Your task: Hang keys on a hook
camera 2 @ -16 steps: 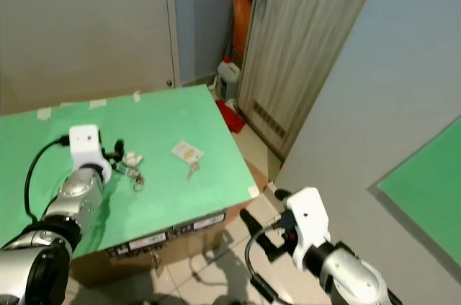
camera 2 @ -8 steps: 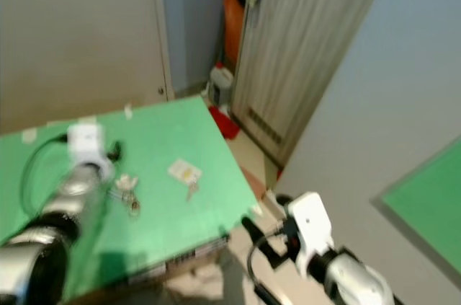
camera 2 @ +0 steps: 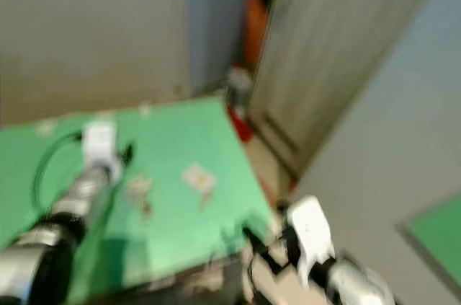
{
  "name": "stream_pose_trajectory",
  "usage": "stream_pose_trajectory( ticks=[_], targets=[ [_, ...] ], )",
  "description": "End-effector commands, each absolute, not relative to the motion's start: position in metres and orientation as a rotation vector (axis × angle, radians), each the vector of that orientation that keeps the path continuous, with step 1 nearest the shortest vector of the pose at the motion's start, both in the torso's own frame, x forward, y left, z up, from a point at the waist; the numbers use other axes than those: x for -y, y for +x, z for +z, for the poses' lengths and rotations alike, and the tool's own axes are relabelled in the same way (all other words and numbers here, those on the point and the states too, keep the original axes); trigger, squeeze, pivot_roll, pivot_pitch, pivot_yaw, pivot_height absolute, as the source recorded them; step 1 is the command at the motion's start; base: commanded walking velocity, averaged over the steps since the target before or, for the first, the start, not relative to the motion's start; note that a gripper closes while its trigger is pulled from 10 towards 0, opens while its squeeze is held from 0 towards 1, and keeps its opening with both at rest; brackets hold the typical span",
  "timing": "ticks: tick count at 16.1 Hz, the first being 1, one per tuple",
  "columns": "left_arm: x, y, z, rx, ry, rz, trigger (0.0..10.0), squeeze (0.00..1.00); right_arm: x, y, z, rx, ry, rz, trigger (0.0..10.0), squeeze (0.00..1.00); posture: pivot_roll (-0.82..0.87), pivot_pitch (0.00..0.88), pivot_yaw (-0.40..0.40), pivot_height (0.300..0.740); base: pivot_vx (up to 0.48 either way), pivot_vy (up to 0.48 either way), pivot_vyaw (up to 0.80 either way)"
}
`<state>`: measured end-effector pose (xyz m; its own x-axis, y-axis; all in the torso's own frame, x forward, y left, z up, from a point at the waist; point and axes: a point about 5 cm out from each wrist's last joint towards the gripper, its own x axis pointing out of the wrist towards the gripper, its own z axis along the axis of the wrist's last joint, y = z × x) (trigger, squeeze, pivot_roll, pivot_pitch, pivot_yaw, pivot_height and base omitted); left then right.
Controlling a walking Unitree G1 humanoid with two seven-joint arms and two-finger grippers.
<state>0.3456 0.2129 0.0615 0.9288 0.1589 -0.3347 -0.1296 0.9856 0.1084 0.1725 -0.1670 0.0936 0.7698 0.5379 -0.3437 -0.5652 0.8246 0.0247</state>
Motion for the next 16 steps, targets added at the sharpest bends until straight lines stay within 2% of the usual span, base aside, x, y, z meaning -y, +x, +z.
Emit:
stream_pose_trajectory(
  ticks=[1, 3, 6, 10, 16],
  targets=[
    [-0.201, 0.343, 0.053, -0.396, 0.05, 0.125, 10.0, 0.0, 0.17, 0.169, 0.093, -0.36, -0.091, 0.594, 10.0, 0.0, -0.25, 0.123, -0.063, 0.74, 0.0, 0.0, 0.0],
    [-0.2, 0.339, 0.046, -0.424, 0.006, 0.167, 10.0, 0.0, 0.175, 0.166, 0.092, -0.37, -0.103, 0.586, 10.0, 0.0, -0.26, 0.134, -0.066, 0.74, 0.0, 0.0, 0.0],
    [-0.183, 0.337, 0.041, -0.416, 0.043, 0.066, 10.0, 0.0, 0.179, 0.16, 0.099, -0.377, -0.119, 0.588, 10.0, 0.0, -0.31, 0.171, -0.094, 0.74, 0.0, 0.0, 0.0],
    [-0.173, 0.339, 0.042, -0.421, 0.044, 0.009, 10.0, 0.0, 0.179, 0.156, 0.102, -0.372, -0.127, 0.568, 10.0, 0.0, -0.32, 0.168, -0.094, 0.74, 0.0, 0.0, 0.0],
    [-0.182, 0.337, 0.039, -0.468, -0.003, 0.06, 10.0, 0.0, 0.19, 0.148, 0.111, -0.392, -0.143, 0.532, 10.0, 0.0, -0.4, 0.19, -0.12, 0.74, 0.0, 0.0, 0.0]
  ],
)
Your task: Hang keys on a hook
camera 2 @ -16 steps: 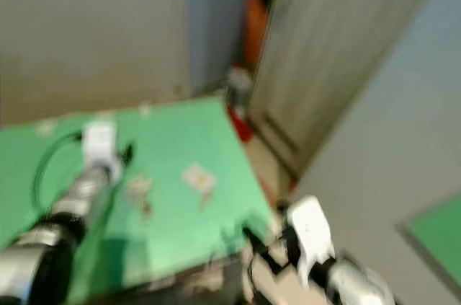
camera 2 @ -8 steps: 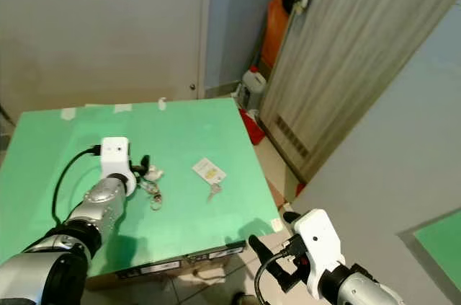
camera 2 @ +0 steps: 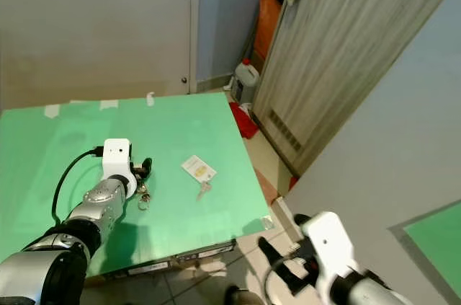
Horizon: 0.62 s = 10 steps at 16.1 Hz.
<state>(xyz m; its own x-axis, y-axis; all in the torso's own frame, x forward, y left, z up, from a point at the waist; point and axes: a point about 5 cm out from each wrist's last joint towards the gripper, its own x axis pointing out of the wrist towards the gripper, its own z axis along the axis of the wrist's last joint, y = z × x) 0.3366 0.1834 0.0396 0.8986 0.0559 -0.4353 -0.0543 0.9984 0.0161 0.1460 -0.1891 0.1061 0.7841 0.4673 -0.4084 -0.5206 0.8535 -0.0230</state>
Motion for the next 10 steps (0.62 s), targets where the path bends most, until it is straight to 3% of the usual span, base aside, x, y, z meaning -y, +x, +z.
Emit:
stream_pose_trajectory(
  ticks=[1, 4, 9, 10],
  targets=[
    [-0.184, 0.336, 0.038, -0.473, -0.01, 0.076, 10.0, 0.0, 0.195, 0.143, 0.113, -0.405, -0.15, 0.522, 10.0, 0.0, -0.41, 0.198, -0.127, 0.74, 0.0, 0.0, 0.0],
    [-0.182, 0.33, 0.029, -0.521, -0.087, 0.093, 10.0, 0.0, 0.199, 0.135, 0.119, -0.422, -0.159, 0.505, 10.0, 0.0, -0.44, 0.226, -0.146, 0.74, 0.0, 0.0, 0.0],
    [-0.187, 0.322, 0.02, -0.57, -0.063, 0.125, 10.0, 0.0, 0.205, 0.123, 0.126, -0.457, -0.158, 0.478, 10.0, 0.0, -0.46, 0.255, -0.17, 0.74, 0.0, 0.0, 0.0],
    [-0.187, 0.32, 0.017, -0.596, -0.072, 0.123, 2.4, 0.0, 0.205, 0.122, 0.124, -0.467, -0.156, 0.477, 10.0, 0.0, -0.46, 0.255, -0.171, 0.74, 0.0, 0.0, 0.0]
  ],
)
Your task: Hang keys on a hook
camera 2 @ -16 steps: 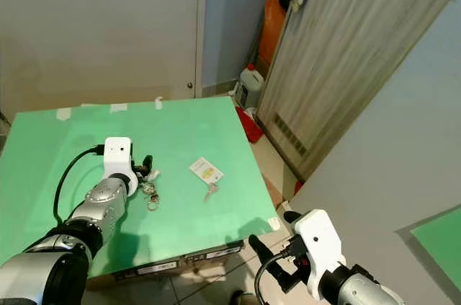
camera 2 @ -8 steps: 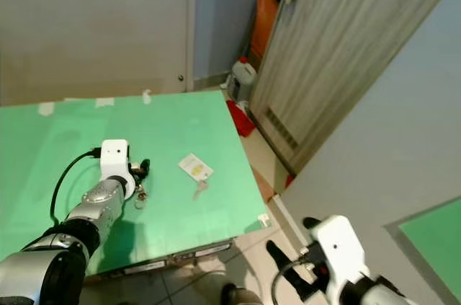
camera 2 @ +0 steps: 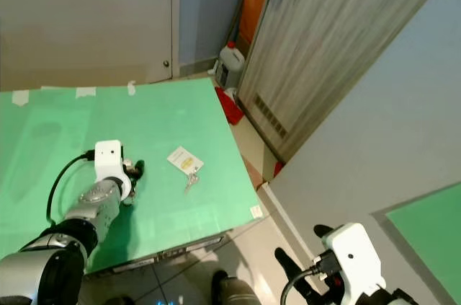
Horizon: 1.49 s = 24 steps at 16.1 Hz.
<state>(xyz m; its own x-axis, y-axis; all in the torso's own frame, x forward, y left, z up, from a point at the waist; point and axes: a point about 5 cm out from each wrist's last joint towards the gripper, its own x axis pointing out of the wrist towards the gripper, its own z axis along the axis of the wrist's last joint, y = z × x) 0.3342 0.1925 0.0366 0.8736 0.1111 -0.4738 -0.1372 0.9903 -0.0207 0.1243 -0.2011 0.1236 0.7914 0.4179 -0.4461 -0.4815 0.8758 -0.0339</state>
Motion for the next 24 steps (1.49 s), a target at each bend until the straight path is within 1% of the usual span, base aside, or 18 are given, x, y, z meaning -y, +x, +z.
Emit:
stream_pose_trajectory(
  ticks=[1, 3, 5, 8, 10, 13, 14, 15, 17, 19, 20, 21, 23, 24],
  targets=[
    [-0.188, 0.318, 0.015, -0.616, -0.071, 0.121, 0.0, 0.0, 0.207, 0.122, 0.122, -0.474, -0.154, 0.476, 10.0, 0.0, -0.45, 0.251, -0.168, 0.74, 0.0, 0.0, 0.0],
    [-0.19, 0.314, 0.011, -0.655, -0.038, 0.112, 0.0, 0.0, 0.21, 0.124, 0.116, -0.481, -0.15, 0.472, 10.0, 0.0, -0.44, 0.241, -0.162, 0.74, 0.0, 0.0, 0.0],
    [-0.192, 0.313, 0.01, -0.655, -0.018, 0.107, 0.0, 0.0, 0.211, 0.124, 0.115, -0.481, -0.149, 0.473, 10.0, 0.0, -0.43, 0.235, -0.158, 0.74, 0.0, 0.0, 0.0],
    [-0.193, 0.315, 0.012, -0.601, -0.039, 0.111, 0.0, 0.0, 0.211, 0.126, 0.114, -0.466, -0.137, 0.459, 10.0, 0.0, -0.41, 0.224, -0.159, 0.74, 0.0, 0.0, 0.0],
    [-0.19, 0.319, 0.019, -0.537, -0.061, 0.088, 0.0, 0.0, 0.208, 0.132, 0.123, -0.44, -0.128, 0.474, 10.0, 0.0, -0.4, 0.221, -0.158, 0.74, 0.0, 0.0, 0.0],
    [-0.195, 0.323, 0.024, -0.504, -0.022, 0.094, 0.0, 0.0, 0.203, 0.14, 0.123, -0.426, -0.111, 0.487, 10.0, 0.0, -0.35, 0.209, -0.122, 0.74, 0.0, 0.0, 0.0],
    [-0.195, 0.326, 0.029, -0.468, -0.051, 0.093, 0.0, 0.0, 0.198, 0.147, 0.118, -0.418, -0.104, 0.503, 10.0, 0.0, -0.32, 0.2, -0.098, 0.74, 0.0, 0.0, 0.0],
    [-0.192, 0.328, 0.032, -0.43, -0.105, 0.087, 0.0, 0.0, 0.195, 0.152, 0.114, -0.408, -0.096, 0.499, 10.0, 0.0, -0.29, 0.182, -0.085, 0.74, 0.0, 0.0, 0.0],
    [-0.187, 0.333, 0.041, -0.348, -0.145, 0.07, 0.0, 0.0, 0.186, 0.169, 0.104, -0.386, -0.068, 0.497, 10.0, 0.0, -0.23, 0.15, -0.068, 0.74, 0.0, 0.0, 0.0],
    [-0.183, 0.338, 0.05, -0.286, -0.144, 0.047, 0.0, 0.0, 0.176, 0.182, 0.093, -0.376, -0.05, 0.522, 10.0, 0.0, -0.16, 0.111, -0.055, 0.74, 0.0, 0.0, 0.0],
    [-0.174, 0.342, 0.062, -0.209, -0.136, -0.005, 0.0, 0.0, 0.163, 0.199, 0.08, -0.356, -0.036, 0.552, 10.0, 0.0, -0.09, 0.067, -0.045, 0.74, 0.0, 0.0, 0.0],
    [-0.172, 0.344, 0.069, -0.169, -0.13, -0.021, 0.0, 0.0, 0.157, 0.211, 0.075, -0.344, -0.029, 0.562, 10.0, 0.0, -0.05, 0.043, -0.043, 0.74, 0.0, 0.0, 0.0],
    [-0.17, 0.348, 0.084, -0.092, -0.101, -0.052, 0.0, 0.0, 0.146, 0.229, 0.068, -0.322, -0.017, 0.571, 10.0, 0.0, 0.0, 0.004, -0.045, 0.74, 0.0, 0.0, 0.0],
    [-0.169, 0.348, 0.092, -0.05, -0.062, -0.07, 0.0, 0.0, 0.141, 0.238, 0.067, -0.304, -0.018, 0.576, 10.0, 0.0, 0.02, 0.0, -0.044, 0.74, 0.0, 0.0, 0.0]
  ],
)
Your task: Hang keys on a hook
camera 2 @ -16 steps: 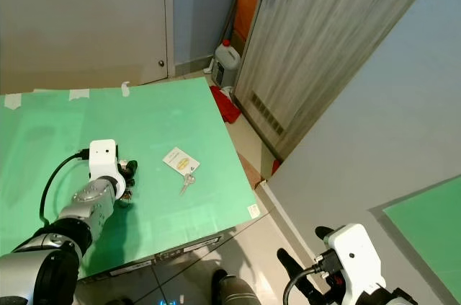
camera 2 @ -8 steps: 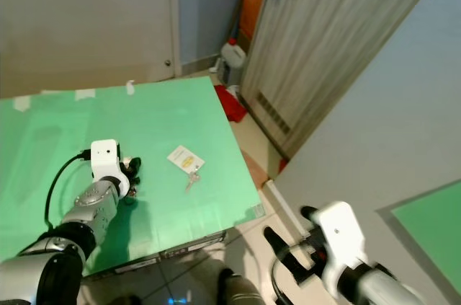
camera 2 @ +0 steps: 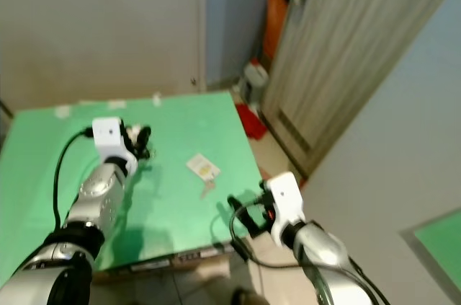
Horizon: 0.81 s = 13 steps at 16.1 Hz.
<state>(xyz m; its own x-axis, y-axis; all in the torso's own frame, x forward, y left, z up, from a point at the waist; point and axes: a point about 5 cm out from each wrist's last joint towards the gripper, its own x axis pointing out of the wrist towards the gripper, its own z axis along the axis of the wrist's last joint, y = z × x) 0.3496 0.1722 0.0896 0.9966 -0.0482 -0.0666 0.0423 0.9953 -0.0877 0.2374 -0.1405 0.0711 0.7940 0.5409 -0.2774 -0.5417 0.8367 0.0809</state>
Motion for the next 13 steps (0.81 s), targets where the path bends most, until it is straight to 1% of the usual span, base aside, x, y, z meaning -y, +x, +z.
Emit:
stream_pose_trajectory(
  ticks=[1, 2, 4, 6, 7, 9, 10, 12, 13],
  targets=[
    [-0.169, 0.346, 0.101, -0.001, -0.032, -0.08, 0.0, 0.0, 0.135, 0.248, 0.068, -0.273, -0.015, 0.569, 10.0, 0.0, 0.04, 0.0, -0.035, 0.74, 0.0, 0.0, 0.0],
    [-0.173, 0.342, 0.107, 0.03, -0.013, -0.086, 0.0, 0.0, 0.13, 0.258, 0.069, -0.239, -0.017, 0.549, 10.0, 0.0, 0.05, 0.0, -0.009, 0.74, 0.0, 0.0, 0.0],
    [-0.183, 0.326, 0.122, 0.095, 0.064, -0.102, 0.0, 0.0, 0.127, 0.28, 0.075, -0.162, -0.015, 0.449, 10.0, 0.0, 0.06, 0.0, 0.052, 0.74, 0.0, 0.0, 0.0],
    [-0.188, 0.314, 0.137, 0.141, 0.095, -0.112, 0.0, 0.0, 0.123, 0.286, 0.077, -0.128, 0.005, 0.405, 10.0, 0.0, 0.06, 0.0, 0.073, 0.74, 0.0, 0.0, 0.0],
    [-0.187, 0.31, 0.141, 0.151, 0.126, -0.126, 0.0, 0.0, 0.121, 0.289, 0.077, -0.119, 0.014, 0.394, 10.0, 0.0, 0.06, 0.0, 0.077, 0.74, 0.0, 0.0, 0.0],
    [-0.178, 0.291, 0.154, 0.184, 0.196, -0.167, 0.0, 0.0, 0.116, 0.294, 0.077, -0.082, 0.011, 0.378, 10.0, 0.0, 0.06, 0.0, 0.108, 0.74, 0.0, 0.0, 0.0],
    [-0.174, 0.282, 0.16, 0.198, 0.202, -0.186, 0.0, 0.0, 0.116, 0.298, 0.08, -0.062, 0.017, 0.36, 10.0, 0.0, 0.05, 0.0, 0.11, 0.74, 0.0, 0.0, 0.0],
    [-0.172, 0.27, 0.155, 0.186, 0.172, -0.19, 0.0, 0.0, 0.118, 0.304, 0.087, -0.027, 0.041, 0.328, 10.0, 0.0, 0.04, 0.0, 0.111, 0.74, 0.0, 0.0, 0.0],
    [-0.177, 0.26, 0.145, 0.182, 0.135, -0.147, 0.0, 0.0, 0.12, 0.304, 0.098, 0.032, 0.11, 0.323, 10.0, 0.0, 0.02, 0.0, 0.1, 0.74, 0.0, 0.0, 0.0]
  ],
)
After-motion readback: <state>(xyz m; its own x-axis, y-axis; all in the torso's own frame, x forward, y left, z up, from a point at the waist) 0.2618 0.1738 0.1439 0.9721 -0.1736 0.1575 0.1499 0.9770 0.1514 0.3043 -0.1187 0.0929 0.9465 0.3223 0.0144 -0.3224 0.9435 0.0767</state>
